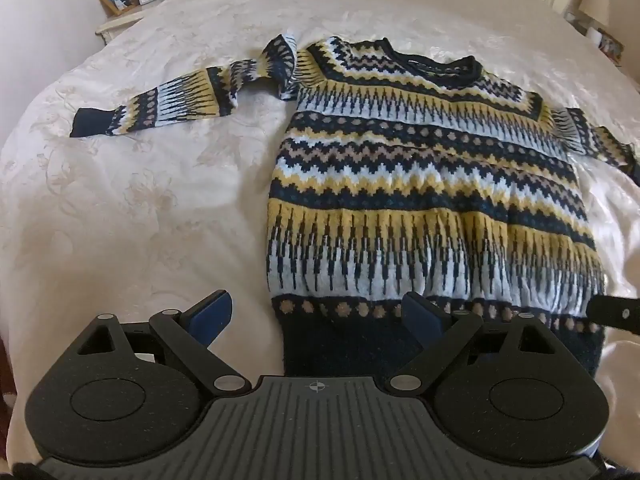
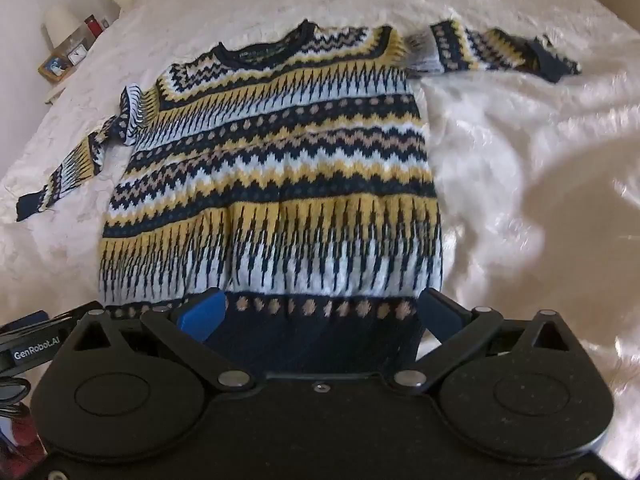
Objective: Fold small clothes
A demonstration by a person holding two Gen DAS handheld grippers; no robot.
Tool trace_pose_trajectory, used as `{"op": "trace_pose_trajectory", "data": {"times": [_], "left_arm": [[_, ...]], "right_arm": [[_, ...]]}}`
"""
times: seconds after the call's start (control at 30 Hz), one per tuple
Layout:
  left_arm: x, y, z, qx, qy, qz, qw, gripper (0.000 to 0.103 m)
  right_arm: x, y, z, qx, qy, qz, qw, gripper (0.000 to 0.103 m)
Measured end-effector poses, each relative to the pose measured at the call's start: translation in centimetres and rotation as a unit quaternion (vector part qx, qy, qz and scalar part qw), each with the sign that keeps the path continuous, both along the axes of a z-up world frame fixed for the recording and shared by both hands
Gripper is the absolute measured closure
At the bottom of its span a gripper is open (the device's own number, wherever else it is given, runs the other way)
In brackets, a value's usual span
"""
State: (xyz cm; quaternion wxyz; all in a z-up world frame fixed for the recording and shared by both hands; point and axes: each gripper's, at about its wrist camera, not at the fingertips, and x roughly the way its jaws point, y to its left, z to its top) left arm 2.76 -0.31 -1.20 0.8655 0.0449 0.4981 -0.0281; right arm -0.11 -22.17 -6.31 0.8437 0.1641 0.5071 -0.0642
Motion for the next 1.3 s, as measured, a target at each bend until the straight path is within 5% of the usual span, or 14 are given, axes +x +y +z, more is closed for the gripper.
{"op": "trace_pose_trajectory", "data": {"times": [0.27,0.73,1.3], "left_arm": [[0.0,0.2,1.1,-0.002,-0.006,-0.008,0.9999,0.011],[-1.4,1.4,5.6,0.0,-0.077,-0.005,0.997,0.01],[-2.1,1.2,2.8,0.006,-0.056,-0.005,0.9984,0.01]], "right_arm": [[0.4,0.3,0.6,-0.01,0.009,0.015,1.0,0.001],[-0.9,2.2,3.5,-0.038,-0.043,0.013,0.998,0.001],[-2.3,3.7,2.0,-0.077,-0.048,0.007,0.996,0.001]]}}
